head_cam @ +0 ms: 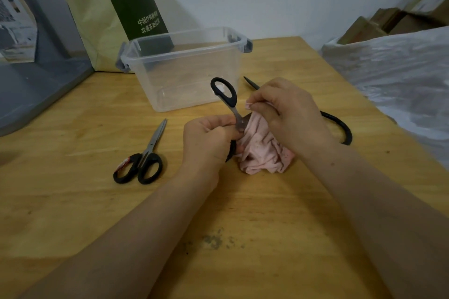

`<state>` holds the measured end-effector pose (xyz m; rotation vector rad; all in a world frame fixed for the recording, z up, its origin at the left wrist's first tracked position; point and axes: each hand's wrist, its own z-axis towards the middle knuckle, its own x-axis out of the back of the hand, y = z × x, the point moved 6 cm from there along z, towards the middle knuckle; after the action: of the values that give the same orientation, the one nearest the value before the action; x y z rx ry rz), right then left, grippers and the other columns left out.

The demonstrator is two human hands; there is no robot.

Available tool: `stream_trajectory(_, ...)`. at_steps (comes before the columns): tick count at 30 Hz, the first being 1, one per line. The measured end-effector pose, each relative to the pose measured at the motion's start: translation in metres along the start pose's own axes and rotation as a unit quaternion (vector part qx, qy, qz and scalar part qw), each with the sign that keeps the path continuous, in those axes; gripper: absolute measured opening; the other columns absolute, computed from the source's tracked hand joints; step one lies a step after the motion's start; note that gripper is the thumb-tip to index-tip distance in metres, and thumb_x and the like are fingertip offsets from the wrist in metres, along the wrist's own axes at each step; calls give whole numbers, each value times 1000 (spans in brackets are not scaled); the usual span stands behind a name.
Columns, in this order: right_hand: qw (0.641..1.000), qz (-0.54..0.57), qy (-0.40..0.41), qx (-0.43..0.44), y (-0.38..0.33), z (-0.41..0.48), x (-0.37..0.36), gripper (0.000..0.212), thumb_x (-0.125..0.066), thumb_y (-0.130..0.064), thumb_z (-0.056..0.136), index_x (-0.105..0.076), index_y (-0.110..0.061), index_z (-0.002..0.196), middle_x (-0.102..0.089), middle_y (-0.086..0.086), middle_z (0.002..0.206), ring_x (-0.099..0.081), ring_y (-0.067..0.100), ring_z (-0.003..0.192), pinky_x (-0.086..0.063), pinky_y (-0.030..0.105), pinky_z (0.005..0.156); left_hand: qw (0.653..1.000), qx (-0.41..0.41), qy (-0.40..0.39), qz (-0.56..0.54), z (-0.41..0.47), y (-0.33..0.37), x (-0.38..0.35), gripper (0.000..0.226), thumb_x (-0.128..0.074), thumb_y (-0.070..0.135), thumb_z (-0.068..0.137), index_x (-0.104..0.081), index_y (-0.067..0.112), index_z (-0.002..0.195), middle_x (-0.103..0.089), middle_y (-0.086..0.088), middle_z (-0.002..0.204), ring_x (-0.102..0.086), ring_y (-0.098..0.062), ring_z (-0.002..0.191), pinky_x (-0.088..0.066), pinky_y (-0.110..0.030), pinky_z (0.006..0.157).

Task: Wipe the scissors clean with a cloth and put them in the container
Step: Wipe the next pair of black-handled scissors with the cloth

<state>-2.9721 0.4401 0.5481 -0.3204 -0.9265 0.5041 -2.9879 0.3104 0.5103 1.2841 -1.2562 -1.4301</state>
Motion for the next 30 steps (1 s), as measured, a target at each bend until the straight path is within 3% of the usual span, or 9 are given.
stream_trajectory(5,997,-2,-72,30,-3,1,-13,17,-56,-10,92,-71,-7,99,-59,5,106,-52,18,102,-38,26,84,1000,-19,-10,16,-2,2,0,45,-53,-20,77,-70,15,54,-62,-2,48,-53,-11,40,-43,-16,41)
stream_trajectory(9,1000,-21,9,11,1,2,-2,17,-56,-12,92,-71,-8,98,-59,7,103,-54,22,99,-43,32,82,1000,-20,-8,13,-2,4,0,35,-52,-20,78,-68,10,67,-63,-2,50,-53,-11,40,-44,-17,41)
stream_trajectory(13,998,29,-13,59,-9,-2,-9,16,-59,-12,88,-74,-8,93,-64,3,97,-57,19,96,-44,31,82,1000,-21,0,9,0,4,4,34,-53,-19,76,-69,10,68,-65,-3,52,-56,-12,44,-46,-18,44)
stream_trajectory(16,1000,-2,2,6,2,0,-4,15,-59,-15,91,-73,-13,96,-61,-4,99,-52,17,103,-42,32,85,1000,-19,5,6,-1,5,4,33,-57,-18,74,-69,11,65,-67,-2,54,-60,-13,50,-47,-17,45)
stream_trajectory(19,997,-41,65,-24,9,-2,12,16,-60,-23,91,-73,-18,97,-61,-7,97,-49,15,101,-37,25,79,999,-27,34,-17,3,9,9,36,-56,-18,74,-69,13,59,-69,-4,58,-66,-19,59,-48,-19,45)
stream_trajectory(22,991,19,127,-31,9,-3,21,12,-62,-18,89,-73,-20,95,-60,-10,95,-52,4,91,-35,11,74,997,-43,67,-24,6,12,18,29,-53,-15,79,-66,9,69,-70,-1,60,-70,-17,67,-49,-20,46)
stream_trajectory(25,988,101,121,2,-5,-4,8,12,-65,-16,87,-73,-18,96,-52,-9,95,-50,-2,86,-37,4,75,997,-55,57,-10,4,11,14,24,-56,-13,80,-70,6,76,-70,-10,66,-64,-20,60,-51,-24,51)
stream_trajectory(28,990,88,98,56,-18,-5,-10,13,-67,-19,85,-74,-16,95,-52,-7,96,-51,4,88,-41,7,76,997,-73,35,8,2,11,9,22,-56,-11,82,-73,1,90,-72,-19,80,-66,-24,68,-55,-29,62)
stream_trajectory(30,990,84,88,72,-16,-4,-13,13,-68,-18,83,-75,-14,93,-55,-7,93,-52,0,84,-41,6,77,997,-63,36,-18,2,11,11,23,-56,-12,83,-72,1,92,-72,-17,78,-67,-17,61,-55,-23,54)
